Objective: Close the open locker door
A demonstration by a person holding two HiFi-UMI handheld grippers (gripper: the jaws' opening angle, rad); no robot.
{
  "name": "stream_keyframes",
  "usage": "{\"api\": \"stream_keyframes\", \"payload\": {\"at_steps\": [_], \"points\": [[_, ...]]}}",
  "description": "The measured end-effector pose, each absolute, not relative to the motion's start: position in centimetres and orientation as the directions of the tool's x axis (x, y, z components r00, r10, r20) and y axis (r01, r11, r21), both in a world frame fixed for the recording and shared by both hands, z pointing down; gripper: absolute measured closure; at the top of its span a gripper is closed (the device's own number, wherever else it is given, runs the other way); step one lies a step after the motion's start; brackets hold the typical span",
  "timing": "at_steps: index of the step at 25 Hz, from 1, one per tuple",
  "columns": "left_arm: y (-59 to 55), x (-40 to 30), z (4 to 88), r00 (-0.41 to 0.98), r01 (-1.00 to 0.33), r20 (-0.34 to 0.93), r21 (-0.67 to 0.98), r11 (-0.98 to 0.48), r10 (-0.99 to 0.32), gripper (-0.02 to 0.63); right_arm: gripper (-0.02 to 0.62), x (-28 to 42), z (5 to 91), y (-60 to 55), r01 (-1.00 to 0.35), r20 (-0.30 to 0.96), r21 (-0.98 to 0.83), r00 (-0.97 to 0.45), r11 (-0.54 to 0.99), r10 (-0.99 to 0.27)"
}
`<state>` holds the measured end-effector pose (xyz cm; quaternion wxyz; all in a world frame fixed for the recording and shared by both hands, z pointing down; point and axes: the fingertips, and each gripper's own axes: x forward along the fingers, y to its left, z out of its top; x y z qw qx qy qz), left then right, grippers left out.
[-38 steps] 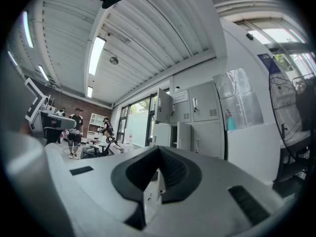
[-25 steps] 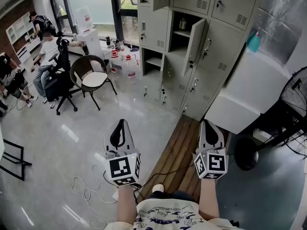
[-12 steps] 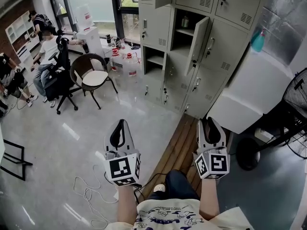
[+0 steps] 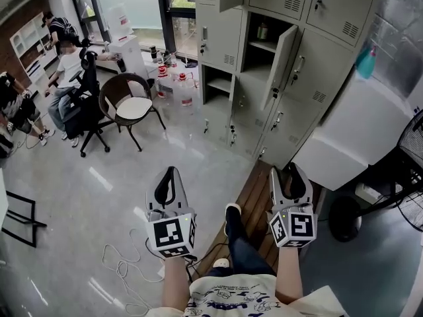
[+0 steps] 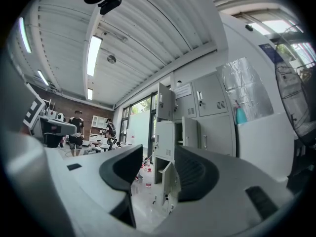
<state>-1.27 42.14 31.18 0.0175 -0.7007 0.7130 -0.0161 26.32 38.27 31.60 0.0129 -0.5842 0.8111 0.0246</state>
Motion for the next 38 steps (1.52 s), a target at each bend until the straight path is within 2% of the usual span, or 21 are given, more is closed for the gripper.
{"api": "stream_keyframes", "payload": {"at_steps": [26, 38], "points": [[11.2, 2.0, 30.3, -0.073, -0.996, -0.021, -0.042, 0.074, -0.997, 0.603, 0.393, 30.0, 31.3, 5.5, -0.929, -0.056, 0.016, -0.371, 0.370, -0.927], [3.7, 4.0, 31.0, -0.053, -0.997, -0.011, -0.047, 0.053, -0.999, 0.603, 0.393, 31.2, 32.9, -2.4, -0.926, -0.031, 0.004, -0.378, 0.378, -0.925]]}}
